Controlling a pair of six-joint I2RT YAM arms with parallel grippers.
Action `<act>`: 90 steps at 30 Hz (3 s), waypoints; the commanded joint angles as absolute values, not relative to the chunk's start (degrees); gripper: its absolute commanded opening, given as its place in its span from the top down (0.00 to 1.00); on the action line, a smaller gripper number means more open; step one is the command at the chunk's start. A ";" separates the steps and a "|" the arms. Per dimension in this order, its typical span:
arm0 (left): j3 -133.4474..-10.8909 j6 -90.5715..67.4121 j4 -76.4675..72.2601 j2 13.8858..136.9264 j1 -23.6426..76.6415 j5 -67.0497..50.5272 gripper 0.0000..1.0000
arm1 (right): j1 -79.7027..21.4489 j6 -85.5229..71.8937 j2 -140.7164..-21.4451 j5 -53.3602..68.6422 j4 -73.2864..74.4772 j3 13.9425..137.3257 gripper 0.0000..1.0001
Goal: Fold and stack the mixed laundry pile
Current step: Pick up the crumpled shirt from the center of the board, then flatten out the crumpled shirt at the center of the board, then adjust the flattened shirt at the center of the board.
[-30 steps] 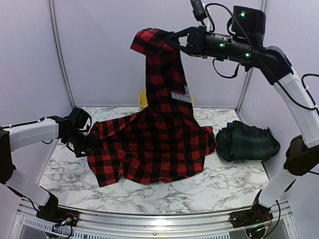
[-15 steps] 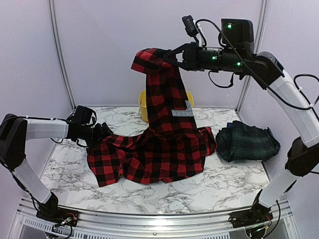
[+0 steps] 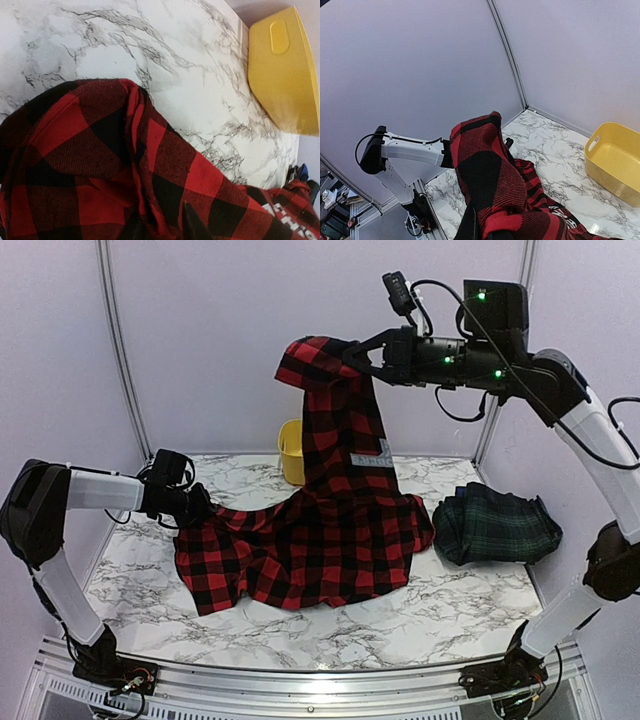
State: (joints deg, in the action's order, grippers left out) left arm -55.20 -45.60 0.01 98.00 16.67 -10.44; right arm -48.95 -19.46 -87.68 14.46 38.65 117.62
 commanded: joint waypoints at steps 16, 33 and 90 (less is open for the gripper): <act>-68.14 -47.10 -11.54 97.65 6.51 -14.24 1.00 | -23.34 -11.75 -94.63 20.90 27.43 116.15 1.00; -72.43 -51.91 -17.50 114.58 1.38 -17.06 0.96 | -36.12 -1.47 -123.13 22.97 32.78 113.27 0.89; -40.46 -42.90 34.14 69.84 23.32 -12.85 0.01 | -44.63 -38.75 -78.21 22.90 29.07 44.20 0.17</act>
